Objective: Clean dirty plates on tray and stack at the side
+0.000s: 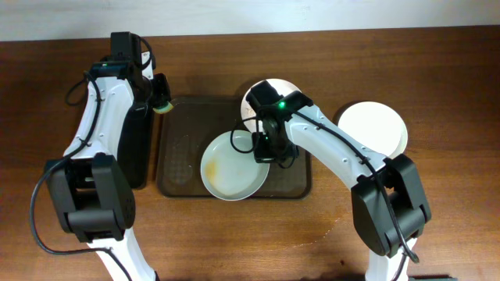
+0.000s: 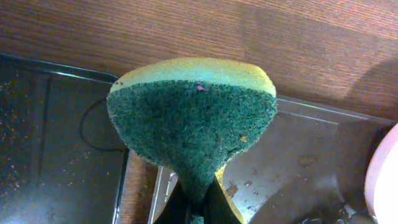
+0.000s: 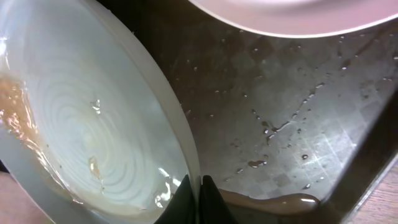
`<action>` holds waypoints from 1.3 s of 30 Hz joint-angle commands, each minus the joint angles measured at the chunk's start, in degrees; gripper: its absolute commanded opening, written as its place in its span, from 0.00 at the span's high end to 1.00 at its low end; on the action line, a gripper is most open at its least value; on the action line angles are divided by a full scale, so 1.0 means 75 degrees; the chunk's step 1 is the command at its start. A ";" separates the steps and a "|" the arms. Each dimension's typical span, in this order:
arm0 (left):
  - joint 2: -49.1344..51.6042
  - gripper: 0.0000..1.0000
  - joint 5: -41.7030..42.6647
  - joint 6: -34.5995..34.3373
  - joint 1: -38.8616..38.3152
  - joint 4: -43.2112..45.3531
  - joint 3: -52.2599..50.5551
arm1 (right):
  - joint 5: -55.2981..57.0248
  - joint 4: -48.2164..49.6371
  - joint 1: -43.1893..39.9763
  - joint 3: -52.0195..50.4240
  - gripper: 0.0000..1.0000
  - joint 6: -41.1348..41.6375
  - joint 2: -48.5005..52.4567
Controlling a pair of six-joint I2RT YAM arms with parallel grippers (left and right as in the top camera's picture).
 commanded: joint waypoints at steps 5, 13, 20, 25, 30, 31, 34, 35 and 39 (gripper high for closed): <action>0.0058 1.00 -0.0082 0.0070 0.0026 -0.0006 0.0058 | 0.0117 0.0723 0.0003 0.0350 0.96 -0.0224 -0.0169; 0.0058 0.99 -0.0052 0.0067 0.0026 -0.0003 0.0058 | -0.0204 0.1303 0.0003 0.0353 0.96 -0.0455 -0.0166; 0.0058 0.99 -0.0052 0.0070 0.0026 -0.0006 0.0058 | 0.3080 0.0373 0.0898 0.1387 0.96 -0.0589 -0.0169; 0.0058 0.99 -0.0052 0.0070 0.0026 -0.0006 0.0058 | 0.6630 0.0262 0.2235 0.1405 0.96 -0.0498 -0.0169; 0.0058 0.99 -0.0055 0.0070 0.0026 -0.0006 0.0058 | 0.9524 0.0262 0.3284 0.1405 0.96 -0.0297 -0.0169; 0.0058 0.99 -0.0052 0.0070 0.0026 -0.0006 0.0058 | 0.9906 0.0262 0.3410 0.1405 0.96 -0.0297 -0.0169; 0.0058 0.99 -0.0055 0.0070 0.0026 -0.0009 0.0058 | 1.0774 0.0268 0.3692 0.1405 0.96 -0.0297 -0.0169; 0.0058 0.99 -0.0052 0.0070 0.0026 -0.0006 0.0058 | 1.1100 0.0268 0.3800 0.1405 0.96 -0.0294 -0.0169; 0.0058 0.99 -0.0052 0.0070 0.0026 -0.0006 0.0058 | 1.1675 0.0268 0.4095 0.1408 0.96 -0.0152 -0.0172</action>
